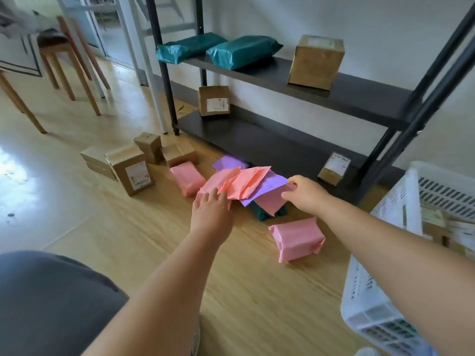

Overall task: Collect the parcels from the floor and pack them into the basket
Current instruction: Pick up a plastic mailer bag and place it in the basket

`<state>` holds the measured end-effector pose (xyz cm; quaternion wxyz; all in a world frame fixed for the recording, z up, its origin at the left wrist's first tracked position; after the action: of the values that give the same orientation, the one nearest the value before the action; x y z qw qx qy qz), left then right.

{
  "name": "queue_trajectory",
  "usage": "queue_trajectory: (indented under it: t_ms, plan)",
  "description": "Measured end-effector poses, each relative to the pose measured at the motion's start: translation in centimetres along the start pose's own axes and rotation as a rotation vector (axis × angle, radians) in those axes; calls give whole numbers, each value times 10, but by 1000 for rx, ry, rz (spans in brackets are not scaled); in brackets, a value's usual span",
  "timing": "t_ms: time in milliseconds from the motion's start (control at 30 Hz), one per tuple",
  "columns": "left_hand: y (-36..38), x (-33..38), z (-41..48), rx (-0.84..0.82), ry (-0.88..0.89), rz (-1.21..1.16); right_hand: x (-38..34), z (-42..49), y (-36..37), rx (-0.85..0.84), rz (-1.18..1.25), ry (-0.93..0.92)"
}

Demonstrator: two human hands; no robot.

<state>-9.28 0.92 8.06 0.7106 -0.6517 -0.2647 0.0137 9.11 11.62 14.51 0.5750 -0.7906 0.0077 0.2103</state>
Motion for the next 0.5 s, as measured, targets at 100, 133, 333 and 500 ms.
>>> queue_trajectory:
  t_ms: [100, 133, 333, 500]
  plan:
    - [26, 3, 11, -30, 20, -8, 22, 20, 31, -69, -12, 60]
    - [36, 7, 16, -43, 33, -21, 31, 26, 40, -93, -20, 83]
    - [104, 43, 43, -159, 91, -53, 84, 65, 77, -152, -105, 219]
    - [165, 73, 47, -341, 79, -63, 130, 93, 111, -197, -2, 385]
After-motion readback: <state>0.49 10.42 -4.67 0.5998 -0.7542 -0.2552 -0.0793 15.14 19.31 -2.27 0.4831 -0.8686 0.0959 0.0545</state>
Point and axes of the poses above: each hand's wrist, its own z-axis towards the middle knuckle, its own y-axis out of the palm, x = y × z, the point moved 3 cm from there along z, towards the middle knuckle, and after that the axes turned 8 degrees about -z, right-handed, at the moved point
